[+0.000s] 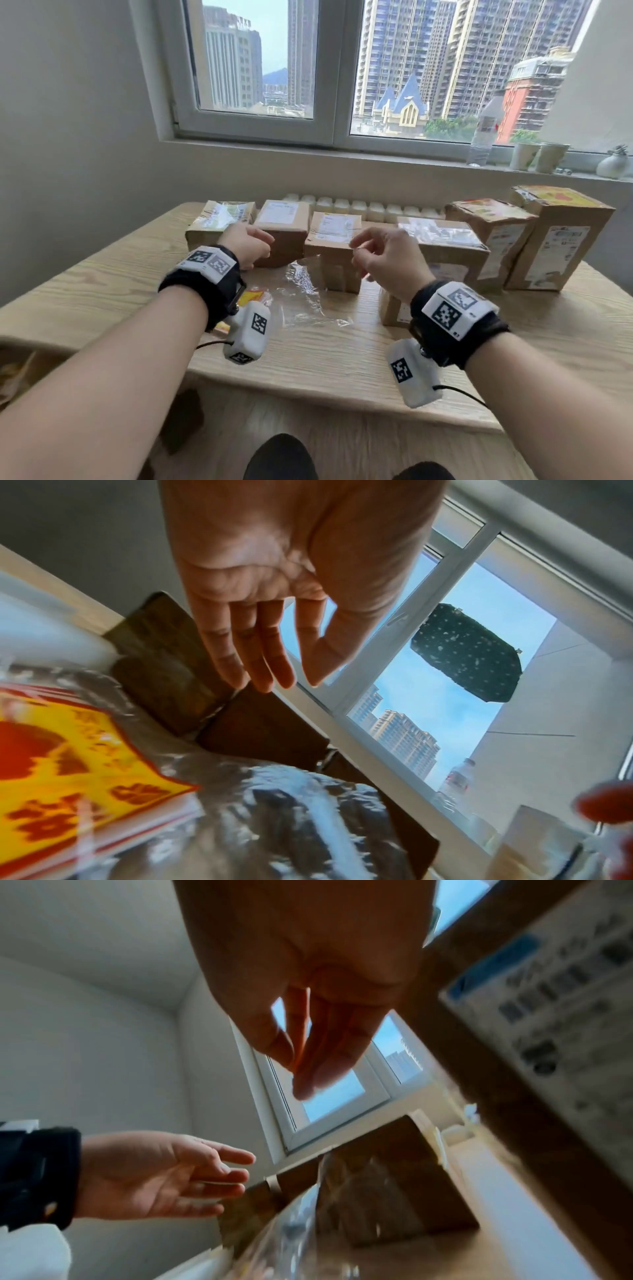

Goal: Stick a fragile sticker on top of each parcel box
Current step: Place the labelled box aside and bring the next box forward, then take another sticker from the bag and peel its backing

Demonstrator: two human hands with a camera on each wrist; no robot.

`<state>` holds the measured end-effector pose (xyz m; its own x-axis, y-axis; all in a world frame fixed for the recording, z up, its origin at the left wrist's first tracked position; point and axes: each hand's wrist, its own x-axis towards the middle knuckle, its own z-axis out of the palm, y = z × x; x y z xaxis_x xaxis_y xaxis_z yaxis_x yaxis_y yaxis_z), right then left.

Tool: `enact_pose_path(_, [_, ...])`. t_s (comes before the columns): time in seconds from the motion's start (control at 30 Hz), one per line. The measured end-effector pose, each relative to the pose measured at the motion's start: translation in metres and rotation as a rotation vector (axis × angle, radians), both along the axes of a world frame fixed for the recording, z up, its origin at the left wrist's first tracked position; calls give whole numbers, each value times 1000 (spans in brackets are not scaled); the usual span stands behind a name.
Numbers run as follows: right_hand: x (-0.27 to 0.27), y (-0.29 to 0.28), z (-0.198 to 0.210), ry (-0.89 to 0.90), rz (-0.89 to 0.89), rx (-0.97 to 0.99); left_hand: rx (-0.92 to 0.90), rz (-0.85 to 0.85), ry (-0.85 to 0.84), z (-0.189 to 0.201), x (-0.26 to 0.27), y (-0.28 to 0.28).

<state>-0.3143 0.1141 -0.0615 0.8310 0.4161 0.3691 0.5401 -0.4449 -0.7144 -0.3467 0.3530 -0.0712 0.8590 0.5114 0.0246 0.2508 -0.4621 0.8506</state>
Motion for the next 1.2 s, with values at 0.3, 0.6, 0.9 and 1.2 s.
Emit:
enact_pose_path(0.3, [26,61,-62,468,-50,-144,-15,197,27,-53,-17,49])
enact_pose_path(0.6, [23,109,-71,759,189,-30,-71,208,155,-81,-25,68])
enact_pose_path(0.9, [25,145,-75,335,115,-434,-110,148,190,-87,-21,73])
enact_pose_path(1.2, [27,157,-74,357,26,-471,-165,113,170,-89,-20,77])
